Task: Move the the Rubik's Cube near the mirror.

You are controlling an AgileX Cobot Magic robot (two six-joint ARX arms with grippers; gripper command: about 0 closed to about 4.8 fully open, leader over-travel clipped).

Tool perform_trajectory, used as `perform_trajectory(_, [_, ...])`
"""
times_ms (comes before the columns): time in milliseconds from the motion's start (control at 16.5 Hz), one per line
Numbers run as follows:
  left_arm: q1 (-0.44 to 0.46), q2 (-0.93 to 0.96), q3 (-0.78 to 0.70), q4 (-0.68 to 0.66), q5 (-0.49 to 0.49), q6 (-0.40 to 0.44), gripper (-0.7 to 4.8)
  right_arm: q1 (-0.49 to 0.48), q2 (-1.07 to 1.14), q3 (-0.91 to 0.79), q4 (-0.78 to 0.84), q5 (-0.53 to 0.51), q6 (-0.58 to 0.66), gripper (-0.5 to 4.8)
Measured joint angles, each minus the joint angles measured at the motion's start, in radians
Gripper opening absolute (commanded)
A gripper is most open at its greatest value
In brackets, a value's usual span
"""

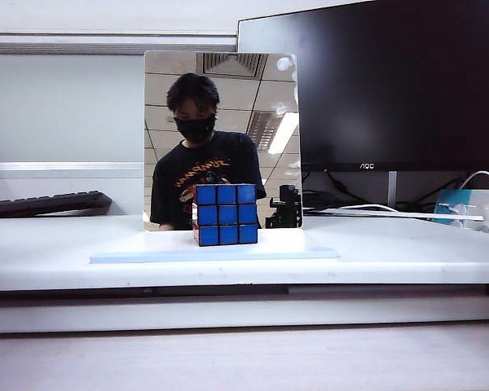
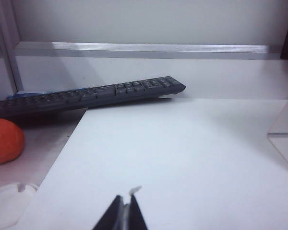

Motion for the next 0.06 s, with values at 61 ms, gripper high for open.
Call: perform_trajectory(61, [0.0,0.0,0.0,0.0,0.0,0.0,0.22,0.0,0.0,0.0,0.0,0.0,0.0,-0.01])
